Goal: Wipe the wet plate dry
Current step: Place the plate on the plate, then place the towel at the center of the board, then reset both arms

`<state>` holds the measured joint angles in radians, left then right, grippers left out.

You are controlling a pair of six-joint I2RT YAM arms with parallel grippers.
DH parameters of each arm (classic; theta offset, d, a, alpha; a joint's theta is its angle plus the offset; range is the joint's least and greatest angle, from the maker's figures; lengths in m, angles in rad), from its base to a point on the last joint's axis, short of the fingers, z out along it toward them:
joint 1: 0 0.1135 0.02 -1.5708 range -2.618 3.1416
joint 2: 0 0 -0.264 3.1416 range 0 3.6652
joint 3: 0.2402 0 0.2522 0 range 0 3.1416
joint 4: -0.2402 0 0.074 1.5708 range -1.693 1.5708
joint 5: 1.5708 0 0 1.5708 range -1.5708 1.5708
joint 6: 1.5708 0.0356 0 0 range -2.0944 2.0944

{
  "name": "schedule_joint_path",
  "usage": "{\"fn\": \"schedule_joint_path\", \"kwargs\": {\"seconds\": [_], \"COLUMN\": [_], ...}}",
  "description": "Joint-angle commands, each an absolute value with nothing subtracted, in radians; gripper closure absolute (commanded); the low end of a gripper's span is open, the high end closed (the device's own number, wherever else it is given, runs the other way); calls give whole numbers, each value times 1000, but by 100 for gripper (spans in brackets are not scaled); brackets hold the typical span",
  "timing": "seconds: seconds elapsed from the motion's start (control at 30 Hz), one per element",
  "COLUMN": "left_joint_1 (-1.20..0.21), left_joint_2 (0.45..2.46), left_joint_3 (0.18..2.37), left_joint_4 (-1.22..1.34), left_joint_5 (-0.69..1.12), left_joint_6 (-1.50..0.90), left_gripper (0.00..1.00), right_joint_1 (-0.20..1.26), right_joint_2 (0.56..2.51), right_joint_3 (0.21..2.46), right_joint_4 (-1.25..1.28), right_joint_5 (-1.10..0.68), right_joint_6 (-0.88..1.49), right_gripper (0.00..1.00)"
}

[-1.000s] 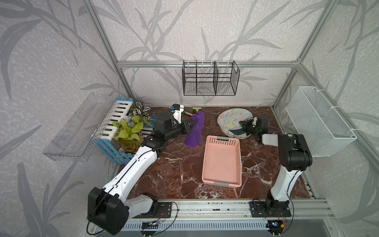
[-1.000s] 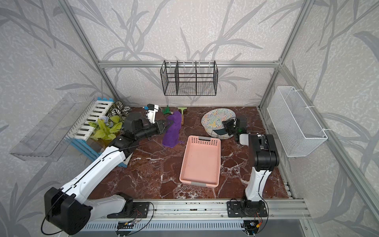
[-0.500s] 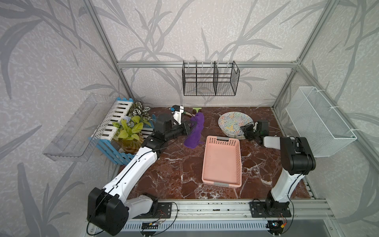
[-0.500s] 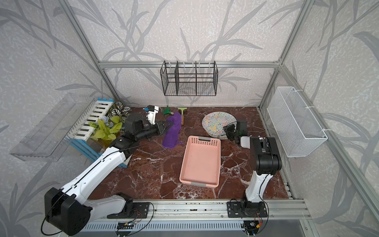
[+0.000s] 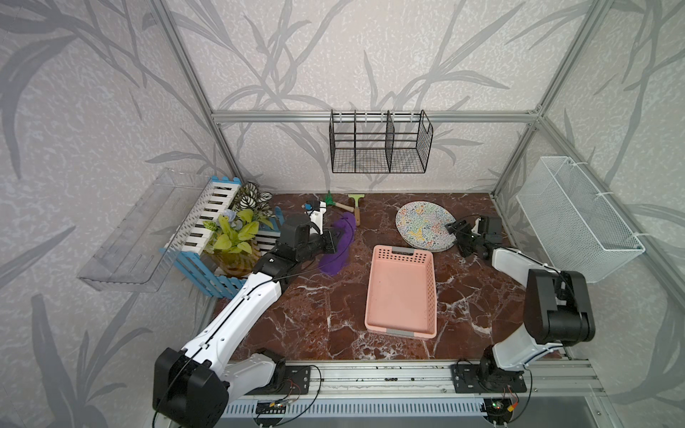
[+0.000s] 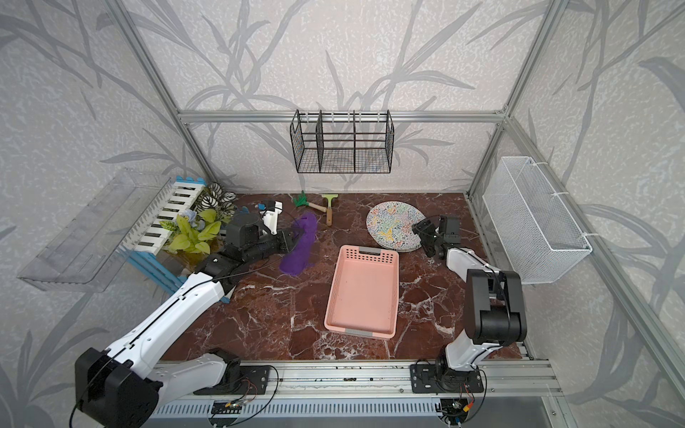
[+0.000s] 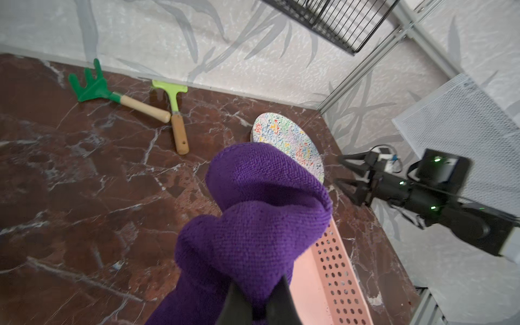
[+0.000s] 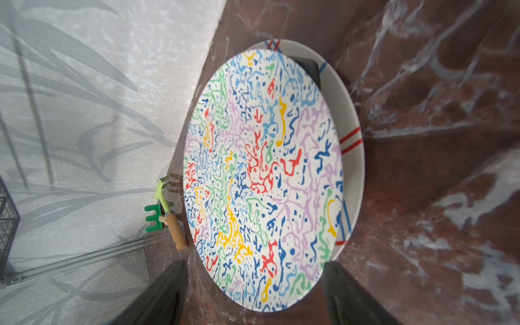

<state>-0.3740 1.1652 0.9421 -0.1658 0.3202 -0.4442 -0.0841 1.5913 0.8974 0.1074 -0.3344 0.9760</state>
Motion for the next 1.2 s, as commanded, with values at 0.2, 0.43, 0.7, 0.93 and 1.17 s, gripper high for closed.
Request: {"fn": "schedule_joint_path", "kwargs": {"seconds": [0.2, 0.43, 0.7, 0.93, 1.17], "left_joint_1": [-490, -518, -485, -405, -309], "left_joint_2": [1428, 1307, 1035, 1044, 1106], "left_joint_3": [910, 936, 604, 381, 284], "left_joint_4": [-288, -346, 187, 547, 737], "left_joint_5": [38, -50, -541, -795, -723], "left_joint_6": [-395, -399, -255, -90, 0], "left_gripper": [4, 0, 0, 0, 0], "right_joint_1": [-109, -110, -110, -109, 7], "right_joint_2": [1283, 1071, 1017, 1295, 1556], "right_joint_3": [805, 715, 442, 391, 382], "right_joint_4": [-63, -125, 160, 537, 958], "right_joint_5": [-242, -21, 249, 226, 195], "right_joint_6": [793, 543, 269, 250, 84], "right_gripper": [8, 1, 1, 1, 1]}}
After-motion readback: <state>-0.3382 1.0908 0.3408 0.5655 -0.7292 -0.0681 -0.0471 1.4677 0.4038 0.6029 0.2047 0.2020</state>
